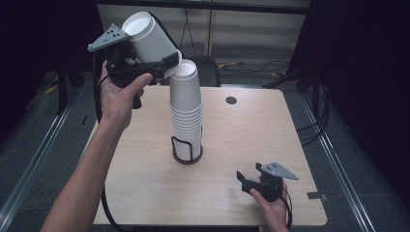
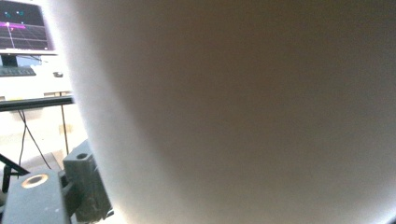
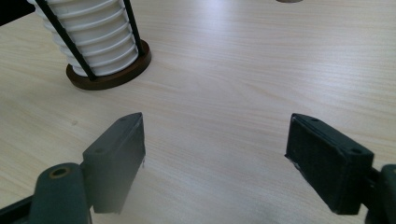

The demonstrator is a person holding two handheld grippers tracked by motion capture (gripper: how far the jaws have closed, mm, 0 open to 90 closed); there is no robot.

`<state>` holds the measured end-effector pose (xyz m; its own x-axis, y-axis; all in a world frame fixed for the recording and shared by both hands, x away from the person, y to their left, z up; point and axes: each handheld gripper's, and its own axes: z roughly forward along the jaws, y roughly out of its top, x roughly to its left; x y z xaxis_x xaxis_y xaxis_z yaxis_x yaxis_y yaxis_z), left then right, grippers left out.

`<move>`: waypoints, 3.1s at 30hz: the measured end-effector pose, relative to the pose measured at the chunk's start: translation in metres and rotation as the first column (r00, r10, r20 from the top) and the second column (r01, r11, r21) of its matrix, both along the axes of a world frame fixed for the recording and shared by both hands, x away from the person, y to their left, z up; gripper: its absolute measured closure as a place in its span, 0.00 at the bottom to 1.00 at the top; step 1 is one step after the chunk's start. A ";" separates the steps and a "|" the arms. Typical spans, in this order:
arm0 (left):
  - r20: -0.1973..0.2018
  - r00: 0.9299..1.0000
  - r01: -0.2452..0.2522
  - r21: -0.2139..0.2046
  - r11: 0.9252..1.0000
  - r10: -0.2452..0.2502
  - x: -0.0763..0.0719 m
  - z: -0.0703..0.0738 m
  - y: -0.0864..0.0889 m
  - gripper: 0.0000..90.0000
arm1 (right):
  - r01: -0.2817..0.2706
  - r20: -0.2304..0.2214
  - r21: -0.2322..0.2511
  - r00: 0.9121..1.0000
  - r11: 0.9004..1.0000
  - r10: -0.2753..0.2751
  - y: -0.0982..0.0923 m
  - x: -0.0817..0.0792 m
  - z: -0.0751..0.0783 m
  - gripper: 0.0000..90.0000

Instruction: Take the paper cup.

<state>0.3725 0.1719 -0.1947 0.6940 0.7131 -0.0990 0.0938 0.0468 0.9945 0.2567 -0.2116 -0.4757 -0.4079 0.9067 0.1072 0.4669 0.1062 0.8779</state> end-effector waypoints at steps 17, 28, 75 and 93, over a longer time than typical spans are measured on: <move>-0.049 0.995 -0.086 0.031 0.996 0.087 0.002 -0.022 0.035 0.12 | -0.010 -0.005 -0.010 1.000 1.000 0.010 0.003 0.000 -0.001 0.22; -0.069 0.992 -0.102 0.082 0.991 0.108 -0.003 -0.048 0.040 0.12 | -0.010 -0.007 -0.010 1.000 1.000 0.010 0.002 -0.001 0.000 0.22; -0.197 0.980 0.050 0.132 0.990 -0.023 -0.070 -0.157 0.014 0.12 | -0.090 0.010 -0.017 0.996 0.996 0.090 0.020 -0.004 -0.001 0.30; -0.298 0.949 0.137 0.096 0.986 -0.102 -0.088 -0.190 -0.017 0.12 | -0.139 0.088 0.051 0.987 0.989 0.134 0.045 -0.013 0.000 0.36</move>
<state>0.2843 0.1545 -0.3843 0.7280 0.6451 -0.2321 0.3775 -0.0946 0.9212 0.2435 -0.1666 -0.4756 -0.5368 0.8355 0.1173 0.3759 0.1124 0.9198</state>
